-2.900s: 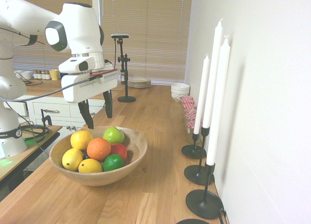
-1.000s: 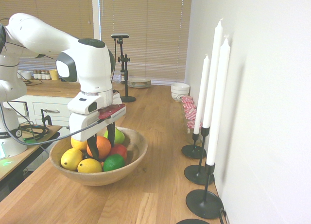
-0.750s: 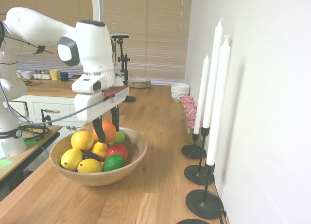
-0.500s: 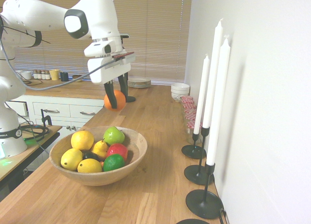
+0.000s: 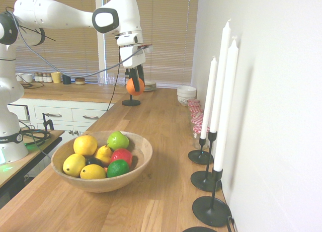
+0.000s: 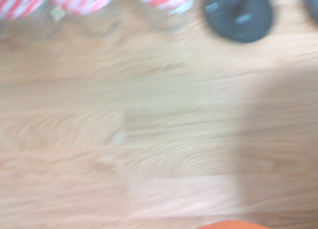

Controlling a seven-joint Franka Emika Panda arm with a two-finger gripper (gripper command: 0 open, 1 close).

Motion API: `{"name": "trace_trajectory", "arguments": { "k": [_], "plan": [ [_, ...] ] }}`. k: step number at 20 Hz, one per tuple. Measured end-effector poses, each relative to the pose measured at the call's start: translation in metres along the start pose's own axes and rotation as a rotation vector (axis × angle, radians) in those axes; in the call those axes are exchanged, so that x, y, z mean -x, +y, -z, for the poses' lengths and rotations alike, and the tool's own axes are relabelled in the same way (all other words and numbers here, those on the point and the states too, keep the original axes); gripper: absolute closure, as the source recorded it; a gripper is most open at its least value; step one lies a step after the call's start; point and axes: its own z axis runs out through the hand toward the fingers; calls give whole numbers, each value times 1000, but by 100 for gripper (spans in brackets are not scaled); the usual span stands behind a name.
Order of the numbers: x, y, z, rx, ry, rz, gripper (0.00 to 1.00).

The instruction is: Take orange out of the basket

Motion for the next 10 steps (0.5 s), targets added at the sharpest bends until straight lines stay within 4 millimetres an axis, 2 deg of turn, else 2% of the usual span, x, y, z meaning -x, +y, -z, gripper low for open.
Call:
{"name": "trace_trajectory", "arguments": {
  "k": [2, 5, 10],
  "plan": [
    [21, -14, -15, 15, -6, 19, 100],
    [38, -21, -43, 44, -11, 29, 100],
    [39, 0, -109, 99, -41, 7, 100]
  ]
}}
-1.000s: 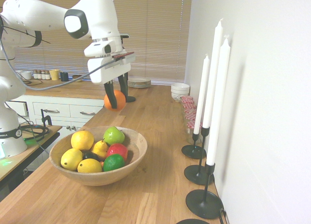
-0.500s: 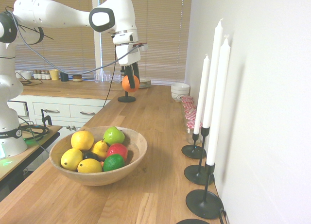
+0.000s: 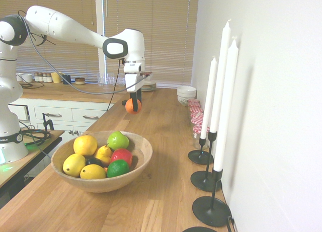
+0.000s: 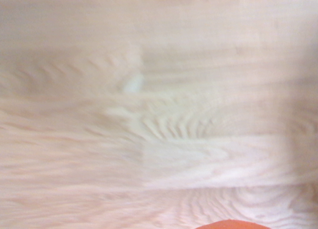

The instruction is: Take orange out of the basket

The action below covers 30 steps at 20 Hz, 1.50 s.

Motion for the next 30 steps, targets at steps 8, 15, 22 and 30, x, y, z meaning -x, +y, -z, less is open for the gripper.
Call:
{"name": "trace_trajectory", "arguments": {
  "k": [8, 15, 22, 30],
  "plan": [
    [-6, 15, -48, 50, -30, -19, 100],
    [-9, 15, -65, 68, -40, -21, 100],
    [-10, 15, -81, 81, -48, -22, 100],
    [-5, 16, -100, 94, -60, -18, 0]
  ]
}}
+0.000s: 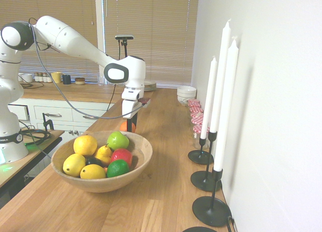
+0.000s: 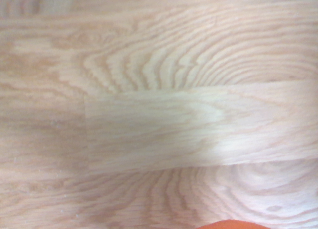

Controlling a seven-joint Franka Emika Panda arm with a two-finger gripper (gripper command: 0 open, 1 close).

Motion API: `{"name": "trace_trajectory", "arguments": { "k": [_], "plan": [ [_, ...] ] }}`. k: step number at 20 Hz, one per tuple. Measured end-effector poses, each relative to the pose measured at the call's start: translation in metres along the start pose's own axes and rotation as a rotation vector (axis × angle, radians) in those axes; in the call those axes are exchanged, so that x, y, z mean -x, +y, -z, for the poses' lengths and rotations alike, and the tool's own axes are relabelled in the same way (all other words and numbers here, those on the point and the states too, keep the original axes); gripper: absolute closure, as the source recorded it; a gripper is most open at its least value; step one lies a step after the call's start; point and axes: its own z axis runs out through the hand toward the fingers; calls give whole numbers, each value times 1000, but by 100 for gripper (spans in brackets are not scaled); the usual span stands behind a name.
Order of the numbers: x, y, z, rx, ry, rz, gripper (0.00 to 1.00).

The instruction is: Take orange out of the basket

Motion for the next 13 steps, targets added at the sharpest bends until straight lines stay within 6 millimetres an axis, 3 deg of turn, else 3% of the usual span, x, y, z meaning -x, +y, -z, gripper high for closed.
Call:
{"name": "trace_trajectory", "arguments": {
  "k": [13],
  "plan": [
    [1, -2, 2, -9, 5, -1, 0]
  ]
}}
